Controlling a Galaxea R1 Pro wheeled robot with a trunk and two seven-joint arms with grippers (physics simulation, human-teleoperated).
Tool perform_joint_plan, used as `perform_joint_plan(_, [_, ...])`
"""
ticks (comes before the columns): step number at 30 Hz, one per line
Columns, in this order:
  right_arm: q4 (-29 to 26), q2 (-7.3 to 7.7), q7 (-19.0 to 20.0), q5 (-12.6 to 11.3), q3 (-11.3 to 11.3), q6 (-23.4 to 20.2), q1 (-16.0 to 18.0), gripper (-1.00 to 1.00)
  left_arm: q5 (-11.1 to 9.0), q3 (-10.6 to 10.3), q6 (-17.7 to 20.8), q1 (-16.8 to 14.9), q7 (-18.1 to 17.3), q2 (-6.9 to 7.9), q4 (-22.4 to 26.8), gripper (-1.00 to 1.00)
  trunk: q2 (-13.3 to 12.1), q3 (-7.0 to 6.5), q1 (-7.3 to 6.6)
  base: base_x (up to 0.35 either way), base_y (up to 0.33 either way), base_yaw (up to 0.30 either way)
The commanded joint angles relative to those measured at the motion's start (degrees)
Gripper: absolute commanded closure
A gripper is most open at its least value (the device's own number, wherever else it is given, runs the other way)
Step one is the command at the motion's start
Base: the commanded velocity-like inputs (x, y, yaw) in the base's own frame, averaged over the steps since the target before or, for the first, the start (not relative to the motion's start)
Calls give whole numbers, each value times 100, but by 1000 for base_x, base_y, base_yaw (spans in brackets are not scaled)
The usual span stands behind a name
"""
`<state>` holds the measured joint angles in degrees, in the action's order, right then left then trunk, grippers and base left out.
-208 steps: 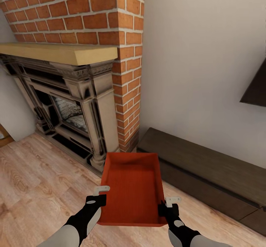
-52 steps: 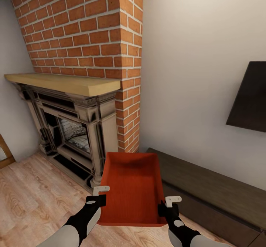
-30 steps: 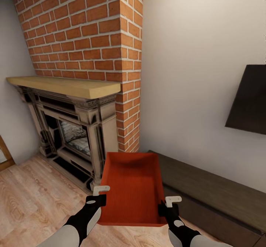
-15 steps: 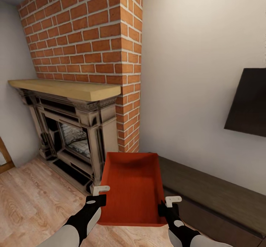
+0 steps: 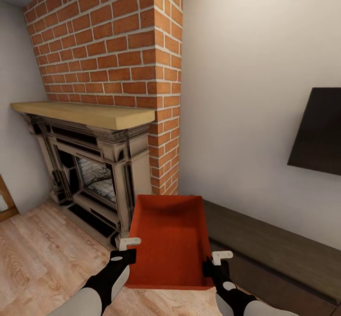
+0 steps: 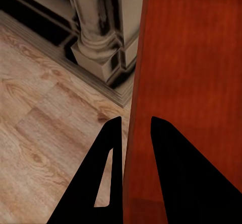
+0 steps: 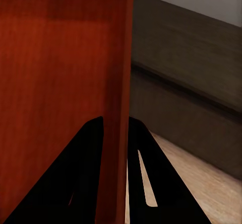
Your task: Move the two storage containers from the living room to the garage. In the garage, place one container on the floor and stack the other container on top of it (either order is fine).
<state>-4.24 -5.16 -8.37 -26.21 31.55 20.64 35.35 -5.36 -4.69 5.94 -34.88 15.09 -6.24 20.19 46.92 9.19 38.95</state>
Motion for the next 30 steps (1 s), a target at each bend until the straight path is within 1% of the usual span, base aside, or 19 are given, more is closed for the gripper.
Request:
perform_joint_plan(1, [11,-3,-51,-113,-114,39,7,100,24,4,39,-1,74,0,17,100,7,8,1,0,0,0])
perform_joint_plan(5, [10,-3,-53,-113,-114,40,7,100,24,4,39,-1,76,0,19,100,7,8,1,0,0,-3])
perform_joint_plan(9, [11,-3,-54,-113,-114,43,7,100,23,4,39,-1,74,3,17,100,7,8,1,0,0,-139])
perform_joint_plan(30, [11,-3,-51,-113,-114,43,7,100,19,4,39,-1,73,1,12,100,7,8,1,0,0,-233])
